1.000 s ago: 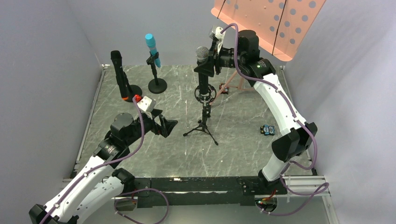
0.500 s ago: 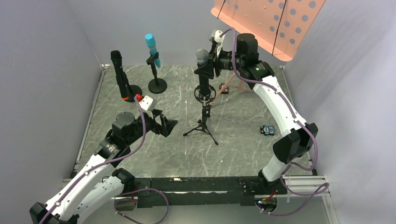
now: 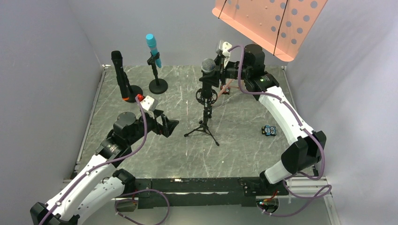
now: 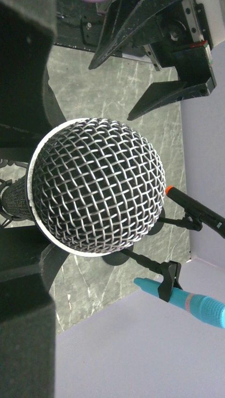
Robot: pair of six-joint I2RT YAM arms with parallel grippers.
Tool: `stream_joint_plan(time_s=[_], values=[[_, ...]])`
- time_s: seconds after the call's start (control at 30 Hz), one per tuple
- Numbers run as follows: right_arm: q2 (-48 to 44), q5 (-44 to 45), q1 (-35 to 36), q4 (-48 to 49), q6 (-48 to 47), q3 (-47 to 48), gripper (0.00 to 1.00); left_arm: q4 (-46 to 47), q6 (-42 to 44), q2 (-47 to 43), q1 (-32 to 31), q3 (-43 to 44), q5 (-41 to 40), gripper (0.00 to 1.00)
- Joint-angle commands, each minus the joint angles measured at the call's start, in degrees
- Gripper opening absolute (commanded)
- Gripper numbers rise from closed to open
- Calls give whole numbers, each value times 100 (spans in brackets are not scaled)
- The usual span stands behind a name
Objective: Attach the microphones to the stand
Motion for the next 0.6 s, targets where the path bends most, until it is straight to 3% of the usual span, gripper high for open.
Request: stream_joint_plan(time_s=[0.0,0.07,0.23,0.43,0.57], values=[[-179,-409,-53,-58,-85,-472,1,274,-151,55,28,129,125,99],[-242,-336,-84,44,1,-609,1,304,-178,90,26,128,160,99],[-400,952,-155,482,865,-848,1,366,-213,204,25,154,241,99],[-548,433,-175,1690,1745,-1859,3,433,-267,315,21,172,324,99],[-550,238,-174,1987,1694,-2413,4,388,-276,310,24,152,333,99]])
